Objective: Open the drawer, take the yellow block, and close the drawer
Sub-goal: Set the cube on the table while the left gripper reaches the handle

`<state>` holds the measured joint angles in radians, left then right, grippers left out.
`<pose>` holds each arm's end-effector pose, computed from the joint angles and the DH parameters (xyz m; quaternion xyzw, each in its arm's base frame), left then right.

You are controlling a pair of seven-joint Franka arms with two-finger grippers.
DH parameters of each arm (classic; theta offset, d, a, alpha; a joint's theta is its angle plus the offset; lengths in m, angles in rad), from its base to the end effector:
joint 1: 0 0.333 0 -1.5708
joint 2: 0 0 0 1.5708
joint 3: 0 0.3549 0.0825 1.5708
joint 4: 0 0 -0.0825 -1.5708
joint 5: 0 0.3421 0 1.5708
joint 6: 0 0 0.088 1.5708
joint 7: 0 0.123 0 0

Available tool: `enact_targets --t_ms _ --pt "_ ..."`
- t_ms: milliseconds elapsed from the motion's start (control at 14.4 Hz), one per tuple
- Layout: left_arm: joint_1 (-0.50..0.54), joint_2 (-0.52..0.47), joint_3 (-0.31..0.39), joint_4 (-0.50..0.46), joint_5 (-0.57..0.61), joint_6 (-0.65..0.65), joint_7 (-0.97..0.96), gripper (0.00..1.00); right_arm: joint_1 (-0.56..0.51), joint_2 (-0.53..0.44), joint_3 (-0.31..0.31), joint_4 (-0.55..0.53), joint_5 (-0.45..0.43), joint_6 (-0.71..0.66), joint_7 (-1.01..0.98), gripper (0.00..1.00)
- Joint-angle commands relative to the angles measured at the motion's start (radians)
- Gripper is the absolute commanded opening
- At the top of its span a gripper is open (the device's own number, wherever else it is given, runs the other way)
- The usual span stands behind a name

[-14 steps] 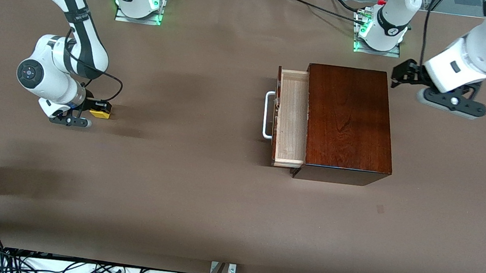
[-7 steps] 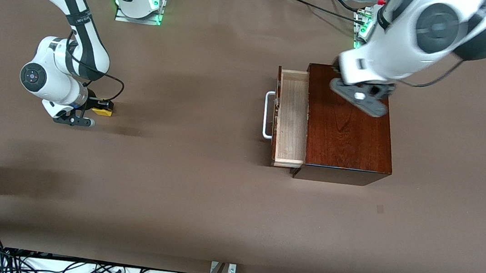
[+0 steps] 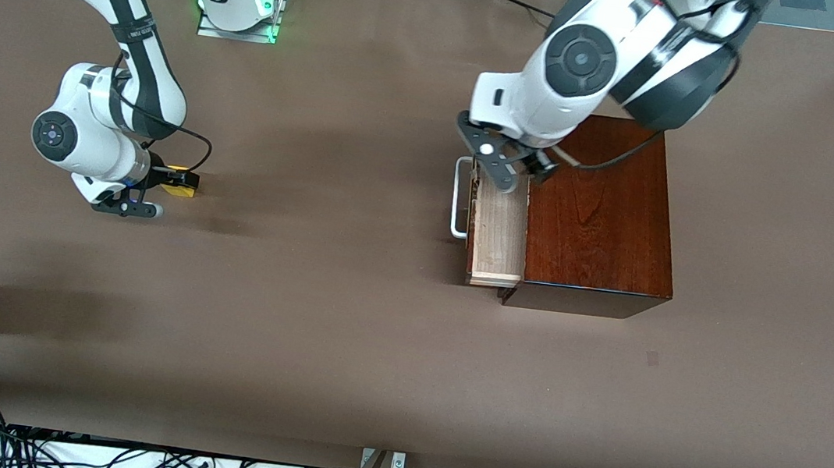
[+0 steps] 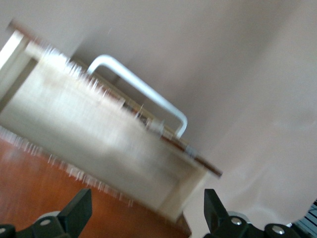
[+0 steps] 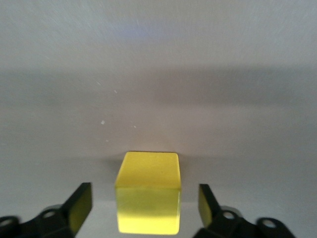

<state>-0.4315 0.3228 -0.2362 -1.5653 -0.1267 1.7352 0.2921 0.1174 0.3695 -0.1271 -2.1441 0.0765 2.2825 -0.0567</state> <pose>0.4812 -0.3730 0.4866 0.8885 -0.4422 -0.0892 0.0837 0.5306 -0.0009 0.2674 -0.9936 0.0031 0.1130 0.0065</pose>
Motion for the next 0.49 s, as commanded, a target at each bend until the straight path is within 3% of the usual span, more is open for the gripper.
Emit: enact_targets --t_ms 0,208,416 --pt "-0.006 0.054 -0.053 0.036 -0.019 0.096 0.12 1.0 -0.009 -0.027 0.003 0.162 0.02 -0.22 -0.012 1.0" --pt "-0.013 0.106 -0.078 0.028 -0.013 0.213 0.307 1.0 -0.01 -0.041 -0.017 0.329 0.014 -0.43 0.006 1.0" --pt "-0.016 0.16 -0.078 0.027 -0.007 0.291 0.485 1.0 -0.01 -0.113 -0.04 0.354 -0.009 -0.503 -0.008 1.0"
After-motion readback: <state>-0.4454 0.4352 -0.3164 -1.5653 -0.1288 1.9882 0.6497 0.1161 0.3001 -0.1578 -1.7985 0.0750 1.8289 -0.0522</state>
